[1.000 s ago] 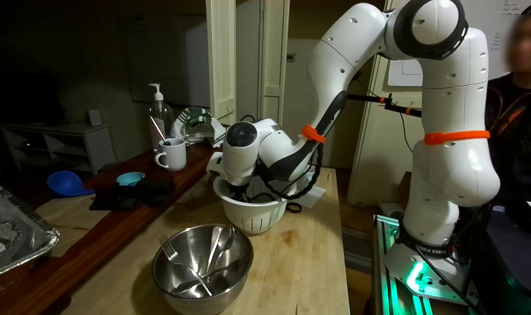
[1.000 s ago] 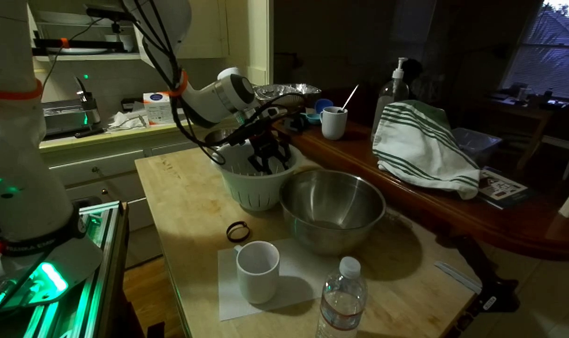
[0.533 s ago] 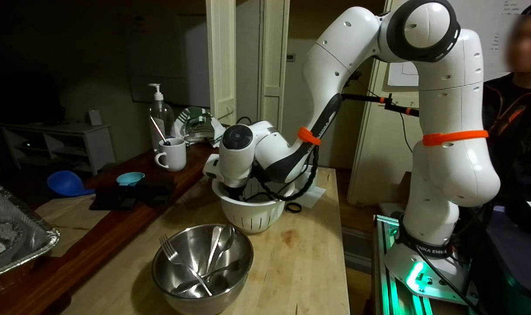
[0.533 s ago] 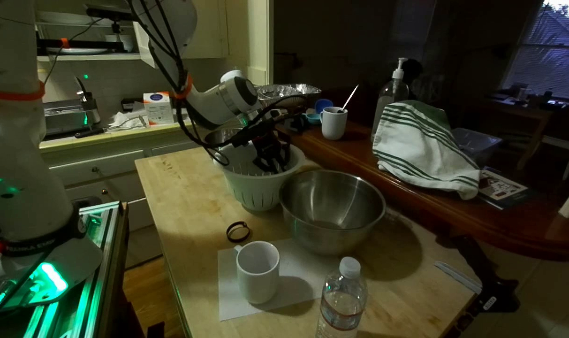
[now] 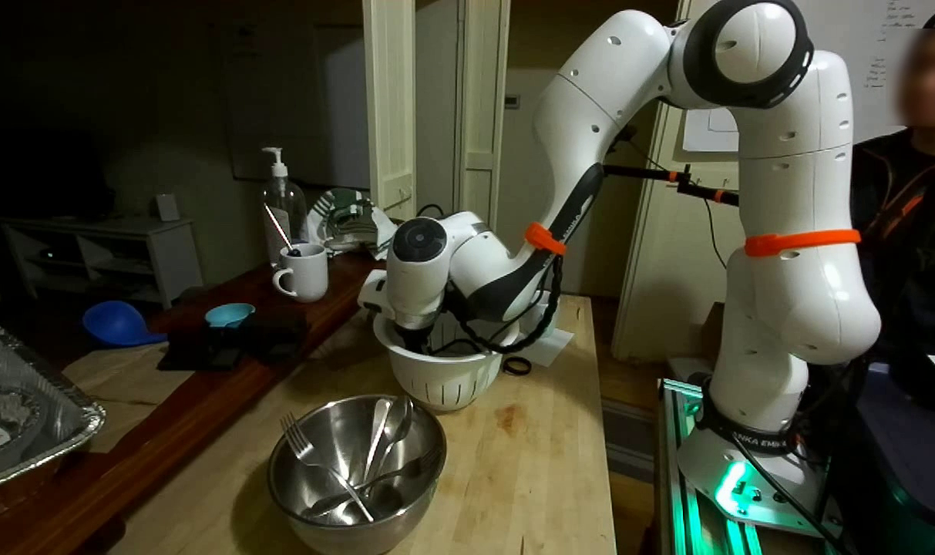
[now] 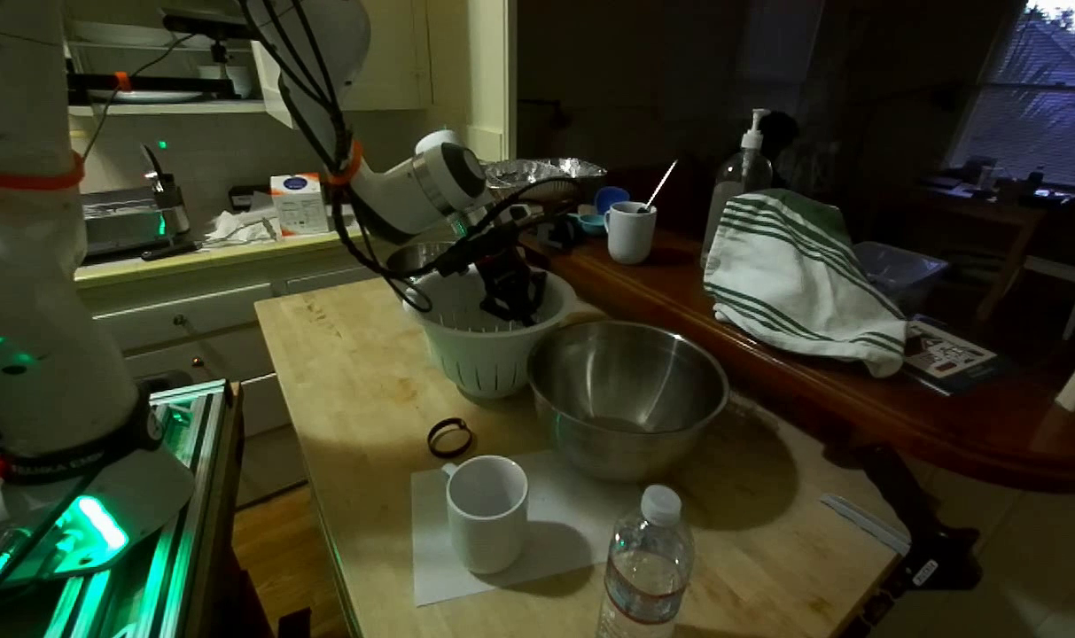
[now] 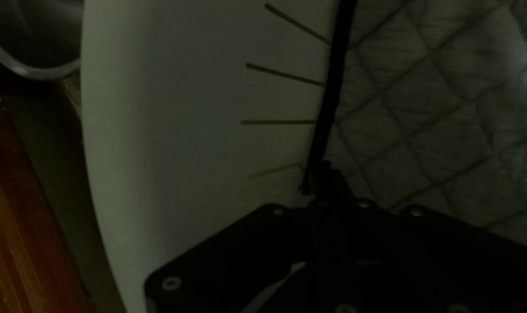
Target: Move the black and white mat to the table
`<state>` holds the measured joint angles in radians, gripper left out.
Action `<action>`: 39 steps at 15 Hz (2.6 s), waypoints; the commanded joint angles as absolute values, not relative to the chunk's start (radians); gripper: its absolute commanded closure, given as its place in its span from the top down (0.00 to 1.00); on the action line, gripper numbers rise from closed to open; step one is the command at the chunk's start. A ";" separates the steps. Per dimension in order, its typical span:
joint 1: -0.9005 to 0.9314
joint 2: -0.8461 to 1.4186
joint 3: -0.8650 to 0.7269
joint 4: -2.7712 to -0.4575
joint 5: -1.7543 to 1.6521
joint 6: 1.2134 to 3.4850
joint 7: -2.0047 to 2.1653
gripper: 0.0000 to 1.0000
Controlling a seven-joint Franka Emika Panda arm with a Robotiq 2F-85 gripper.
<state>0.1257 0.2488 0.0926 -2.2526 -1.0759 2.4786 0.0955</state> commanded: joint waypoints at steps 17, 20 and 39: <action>0.240 -0.771 0.347 -2.644 -0.801 2.047 0.492 0.01; 0.298 -0.846 0.484 -2.599 -0.713 1.874 0.577 0.01; 0.491 -0.634 -0.070 -2.795 -0.514 2.354 0.274 0.01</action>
